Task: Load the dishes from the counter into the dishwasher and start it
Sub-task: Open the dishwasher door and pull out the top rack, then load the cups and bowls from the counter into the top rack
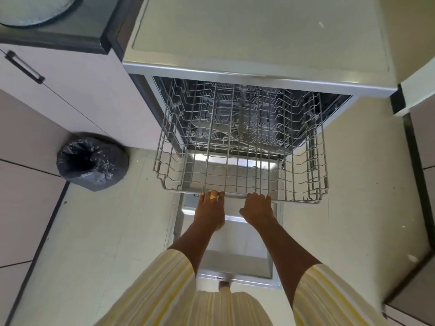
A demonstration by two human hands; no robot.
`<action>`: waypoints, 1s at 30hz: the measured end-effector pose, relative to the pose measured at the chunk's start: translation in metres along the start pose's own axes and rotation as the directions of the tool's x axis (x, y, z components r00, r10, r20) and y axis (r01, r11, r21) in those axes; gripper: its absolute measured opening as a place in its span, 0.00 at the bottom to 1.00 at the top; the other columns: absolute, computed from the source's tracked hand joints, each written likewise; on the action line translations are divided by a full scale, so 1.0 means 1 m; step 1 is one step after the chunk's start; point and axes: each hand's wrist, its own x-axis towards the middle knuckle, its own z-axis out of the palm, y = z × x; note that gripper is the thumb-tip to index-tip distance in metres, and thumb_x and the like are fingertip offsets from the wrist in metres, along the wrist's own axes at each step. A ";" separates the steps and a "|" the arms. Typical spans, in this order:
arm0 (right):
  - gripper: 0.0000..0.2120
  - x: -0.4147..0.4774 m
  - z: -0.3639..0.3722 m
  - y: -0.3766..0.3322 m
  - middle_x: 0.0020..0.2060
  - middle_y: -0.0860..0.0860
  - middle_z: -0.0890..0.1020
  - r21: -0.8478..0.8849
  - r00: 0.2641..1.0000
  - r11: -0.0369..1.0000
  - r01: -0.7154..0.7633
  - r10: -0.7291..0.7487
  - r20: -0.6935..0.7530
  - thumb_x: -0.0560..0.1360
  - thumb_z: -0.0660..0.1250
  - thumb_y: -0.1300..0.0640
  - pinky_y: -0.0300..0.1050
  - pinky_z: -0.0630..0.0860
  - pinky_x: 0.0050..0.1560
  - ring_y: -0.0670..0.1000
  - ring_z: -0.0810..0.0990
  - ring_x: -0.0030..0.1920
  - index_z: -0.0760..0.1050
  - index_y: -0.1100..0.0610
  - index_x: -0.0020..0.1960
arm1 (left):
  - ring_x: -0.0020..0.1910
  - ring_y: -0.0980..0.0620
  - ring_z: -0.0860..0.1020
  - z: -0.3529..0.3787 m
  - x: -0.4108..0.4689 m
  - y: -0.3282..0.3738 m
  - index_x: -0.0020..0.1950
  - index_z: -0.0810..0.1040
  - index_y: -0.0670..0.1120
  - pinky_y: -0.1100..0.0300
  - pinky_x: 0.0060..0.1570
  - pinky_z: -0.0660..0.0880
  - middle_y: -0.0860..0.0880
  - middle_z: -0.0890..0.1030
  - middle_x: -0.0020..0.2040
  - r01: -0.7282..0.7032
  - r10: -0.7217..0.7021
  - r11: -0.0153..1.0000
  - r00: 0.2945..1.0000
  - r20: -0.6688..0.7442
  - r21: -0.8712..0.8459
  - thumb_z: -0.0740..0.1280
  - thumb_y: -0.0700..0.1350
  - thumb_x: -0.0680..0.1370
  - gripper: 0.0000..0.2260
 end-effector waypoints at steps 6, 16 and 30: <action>0.26 -0.009 -0.002 -0.022 0.72 0.60 0.62 0.001 1.000 1.000 -0.009 0.009 0.006 0.79 0.56 0.55 0.54 0.50 0.73 0.59 0.58 0.73 0.55 0.64 0.73 | 0.76 0.43 0.49 -0.001 -0.011 -0.001 0.76 0.50 0.41 0.51 0.74 0.47 0.44 0.51 0.77 0.069 -0.071 0.988 0.997 -0.008 -0.138 0.61 0.38 0.77 0.31; 0.27 -0.046 0.009 -0.087 0.76 0.57 0.53 -0.040 0.938 0.943 0.330 -0.332 -0.095 0.82 0.51 0.53 0.53 0.47 0.75 0.57 0.50 0.76 0.47 0.62 0.76 | 0.76 0.41 0.42 -0.021 -0.071 -0.053 0.76 0.41 0.41 0.48 0.73 0.41 0.41 0.42 0.77 0.287 -0.293 0.940 0.956 -0.007 -0.183 0.57 0.42 0.79 0.32; 0.26 -0.106 -0.008 -0.294 0.76 0.57 0.48 -0.176 0.865 0.871 0.459 -0.484 -0.137 0.82 0.46 0.53 0.55 0.45 0.74 0.57 0.45 0.76 0.46 0.62 0.76 | 0.76 0.42 0.42 -0.040 -0.180 -0.230 0.76 0.43 0.38 0.49 0.73 0.42 0.42 0.43 0.77 0.418 -0.442 0.870 0.896 -0.035 -0.262 0.57 0.42 0.79 0.31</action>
